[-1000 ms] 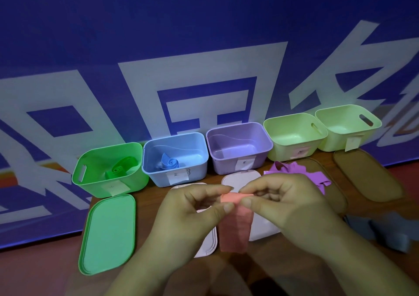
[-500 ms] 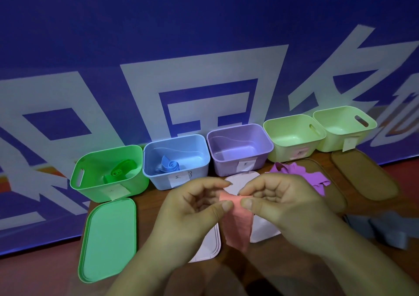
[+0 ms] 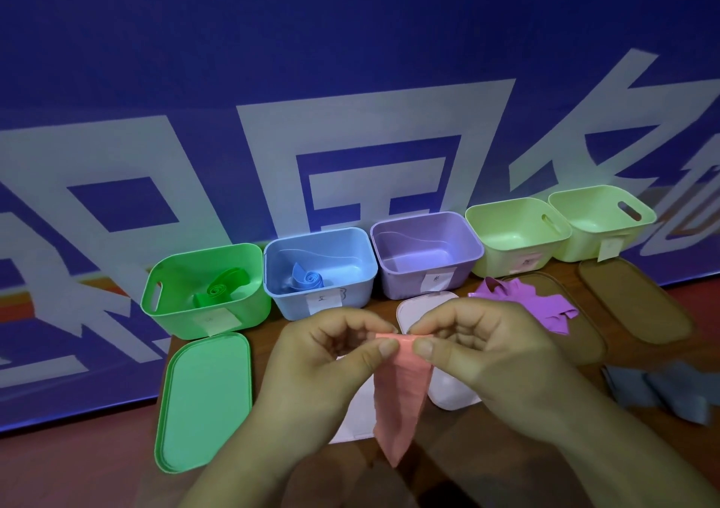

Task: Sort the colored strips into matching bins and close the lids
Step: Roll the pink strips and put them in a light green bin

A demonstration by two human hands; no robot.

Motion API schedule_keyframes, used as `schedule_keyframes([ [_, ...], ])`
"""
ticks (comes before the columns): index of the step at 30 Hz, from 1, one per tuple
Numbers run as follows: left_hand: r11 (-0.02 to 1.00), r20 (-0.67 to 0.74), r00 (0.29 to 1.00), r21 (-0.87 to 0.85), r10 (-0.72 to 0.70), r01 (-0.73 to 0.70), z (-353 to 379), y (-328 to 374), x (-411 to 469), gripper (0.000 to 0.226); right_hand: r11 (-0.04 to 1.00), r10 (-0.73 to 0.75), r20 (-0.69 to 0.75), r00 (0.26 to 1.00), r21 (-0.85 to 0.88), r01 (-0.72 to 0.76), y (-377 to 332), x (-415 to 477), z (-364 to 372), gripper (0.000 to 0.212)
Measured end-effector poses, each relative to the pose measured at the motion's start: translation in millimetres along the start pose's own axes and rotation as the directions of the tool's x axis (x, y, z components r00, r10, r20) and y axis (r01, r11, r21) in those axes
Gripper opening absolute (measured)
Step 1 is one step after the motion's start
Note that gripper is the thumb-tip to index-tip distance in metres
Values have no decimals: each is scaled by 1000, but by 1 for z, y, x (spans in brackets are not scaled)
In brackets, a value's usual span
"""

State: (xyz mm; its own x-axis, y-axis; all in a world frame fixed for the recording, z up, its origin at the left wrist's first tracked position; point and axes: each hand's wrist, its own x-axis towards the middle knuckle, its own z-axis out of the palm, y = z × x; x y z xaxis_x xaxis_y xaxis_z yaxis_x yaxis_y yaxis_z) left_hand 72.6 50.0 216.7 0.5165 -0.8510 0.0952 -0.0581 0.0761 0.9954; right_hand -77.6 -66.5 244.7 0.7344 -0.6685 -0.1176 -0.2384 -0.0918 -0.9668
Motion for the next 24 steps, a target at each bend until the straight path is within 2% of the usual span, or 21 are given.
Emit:
schedule_keyframes([
  [7,999,-34,999,-34,-12,11,-17,2,-11,11,992,-99,-4,995,-82,99,-6,-10,24,28],
  [12,994,-15,1000,-104,-22,21,-30,4,-20,13,994,-90,-44,995,-65,87,-10,-14,41,27],
  [18,999,33,999,-10,37,-37,-46,1,-27,9,997,6,-40,999,81,-2,-13,-17,56,14],
  [24,999,110,992,-11,54,-53,-56,0,-33,20,975,93,-37,995,208,-84,-11,-20,62,13],
])
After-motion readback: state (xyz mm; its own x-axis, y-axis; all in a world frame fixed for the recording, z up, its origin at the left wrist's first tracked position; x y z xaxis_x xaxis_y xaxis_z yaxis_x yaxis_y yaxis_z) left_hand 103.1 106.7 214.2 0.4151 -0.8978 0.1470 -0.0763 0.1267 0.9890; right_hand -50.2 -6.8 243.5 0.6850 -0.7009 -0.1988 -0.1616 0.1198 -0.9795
